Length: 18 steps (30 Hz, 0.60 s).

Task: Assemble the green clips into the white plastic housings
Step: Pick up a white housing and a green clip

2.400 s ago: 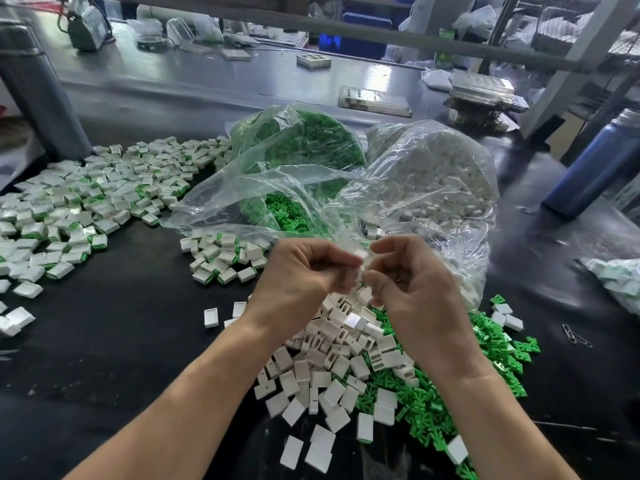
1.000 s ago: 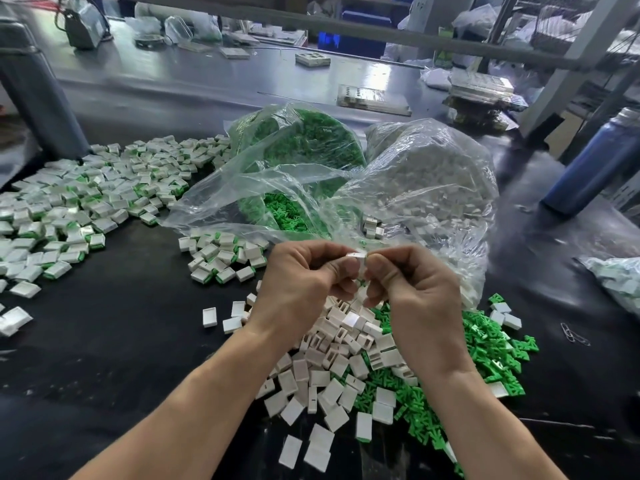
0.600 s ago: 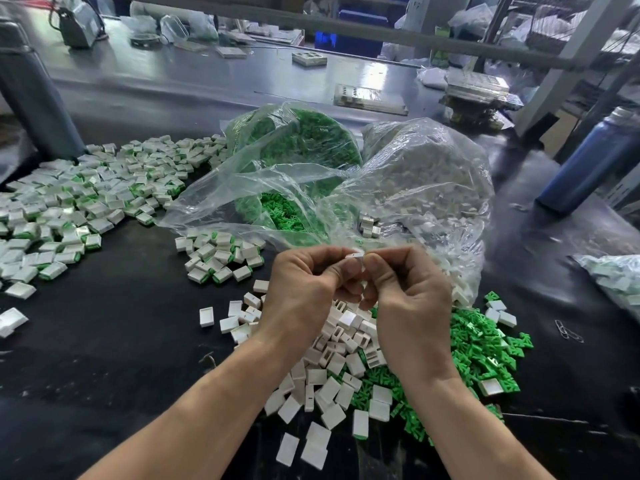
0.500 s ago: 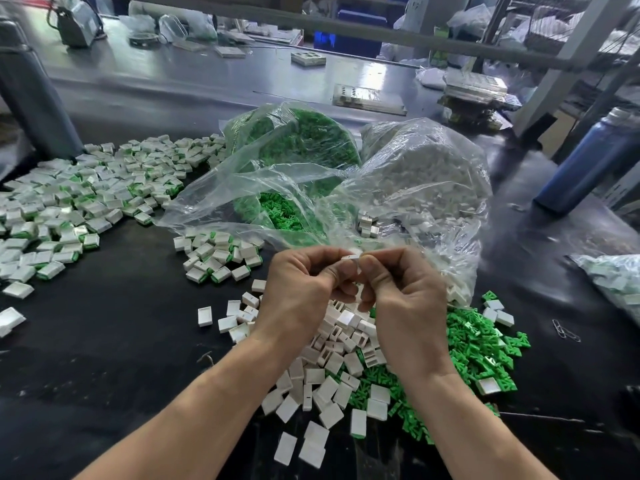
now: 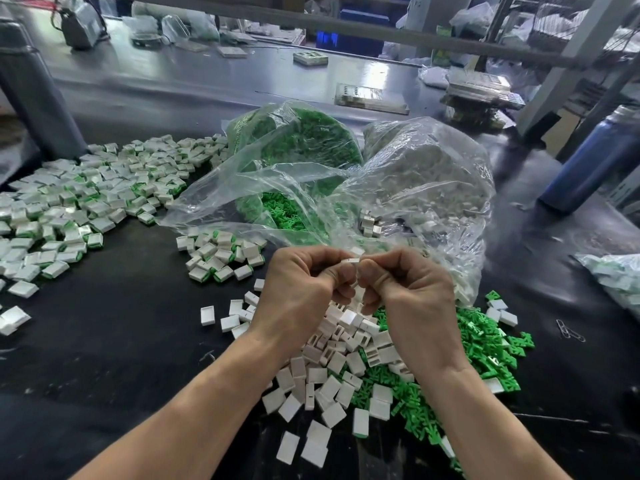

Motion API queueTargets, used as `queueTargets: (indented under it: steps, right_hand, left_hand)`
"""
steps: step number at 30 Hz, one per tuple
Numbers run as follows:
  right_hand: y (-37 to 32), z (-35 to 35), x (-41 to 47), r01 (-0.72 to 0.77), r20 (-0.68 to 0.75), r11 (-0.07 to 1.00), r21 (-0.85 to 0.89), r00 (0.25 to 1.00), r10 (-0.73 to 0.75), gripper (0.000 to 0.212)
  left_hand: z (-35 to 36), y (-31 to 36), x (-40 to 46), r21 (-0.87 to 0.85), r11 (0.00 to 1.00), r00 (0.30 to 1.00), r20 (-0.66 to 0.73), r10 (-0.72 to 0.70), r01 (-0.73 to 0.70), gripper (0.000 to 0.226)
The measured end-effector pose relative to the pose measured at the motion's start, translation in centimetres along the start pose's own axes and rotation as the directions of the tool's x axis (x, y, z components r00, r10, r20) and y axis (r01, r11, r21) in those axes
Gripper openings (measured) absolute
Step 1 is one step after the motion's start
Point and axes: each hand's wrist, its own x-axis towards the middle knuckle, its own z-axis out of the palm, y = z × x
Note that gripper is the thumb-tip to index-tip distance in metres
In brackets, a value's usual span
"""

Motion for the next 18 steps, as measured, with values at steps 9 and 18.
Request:
queueTargets:
  steps: [9, 18]
  right_hand:
    - [-0.3, -0.7, 0.9, -0.111, -0.036, 0.971, 0.211, 0.992, 0.121, 0.032]
    - [0.1, 0.4, 0.9, -0.363, 0.012, 0.91, 0.199, 0.93, 0.368, 0.06]
  left_hand:
    - [0.2, 0.1, 0.6, -0.043, 0.999, 0.998, 0.058, 0.002, 0.0, 0.002]
    - [1.3, 0.2, 0.1, -0.007, 0.999, 0.982, 0.18, 0.051, -0.05, 0.006]
